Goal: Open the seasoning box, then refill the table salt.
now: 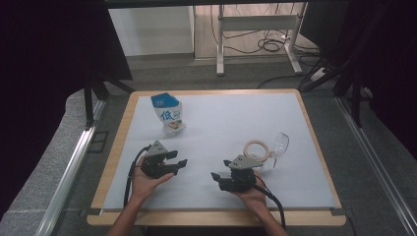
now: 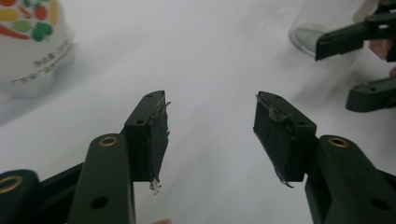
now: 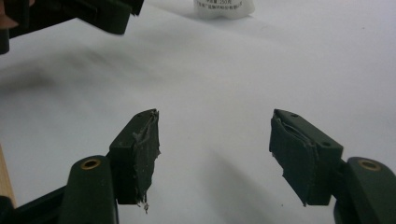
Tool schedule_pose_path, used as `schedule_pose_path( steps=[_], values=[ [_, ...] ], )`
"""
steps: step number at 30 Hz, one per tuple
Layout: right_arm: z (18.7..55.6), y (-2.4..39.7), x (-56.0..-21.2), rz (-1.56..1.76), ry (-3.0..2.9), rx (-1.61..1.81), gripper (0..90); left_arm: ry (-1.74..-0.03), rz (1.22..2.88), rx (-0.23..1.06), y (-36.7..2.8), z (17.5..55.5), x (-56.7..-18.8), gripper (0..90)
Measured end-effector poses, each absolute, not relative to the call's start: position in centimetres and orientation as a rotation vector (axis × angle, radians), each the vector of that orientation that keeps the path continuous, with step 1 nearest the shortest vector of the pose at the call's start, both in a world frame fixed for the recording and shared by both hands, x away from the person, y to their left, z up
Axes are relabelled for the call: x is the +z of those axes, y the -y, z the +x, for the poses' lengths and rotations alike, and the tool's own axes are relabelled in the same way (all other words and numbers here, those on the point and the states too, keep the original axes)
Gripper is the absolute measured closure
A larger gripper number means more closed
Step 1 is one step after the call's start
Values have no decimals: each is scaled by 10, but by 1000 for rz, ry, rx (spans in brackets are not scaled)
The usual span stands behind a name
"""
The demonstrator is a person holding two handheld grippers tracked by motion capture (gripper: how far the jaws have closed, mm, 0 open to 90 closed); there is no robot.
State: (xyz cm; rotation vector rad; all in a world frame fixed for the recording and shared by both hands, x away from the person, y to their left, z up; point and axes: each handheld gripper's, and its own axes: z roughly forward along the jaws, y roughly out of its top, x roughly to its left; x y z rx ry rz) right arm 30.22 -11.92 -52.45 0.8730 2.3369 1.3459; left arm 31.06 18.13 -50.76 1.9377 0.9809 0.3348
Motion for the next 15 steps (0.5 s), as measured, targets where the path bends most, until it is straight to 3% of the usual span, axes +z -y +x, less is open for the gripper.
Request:
schedule_pose_path(
  steps=[4, 13, 15],
  values=[
    [301, 122, -526, 881, -2338, 1337, 338, -998, 1912, 354, -190, 312, -508, 466],
    [296, 124, -522, 869, -2324, 1328, 338, -1043, 1892, 400, -202, 315, -508, 422],
    [296, 124, -522, 866, -2323, 1328, 338, -1050, 1899, 424, -205, 315, -508, 464]
  ],
)
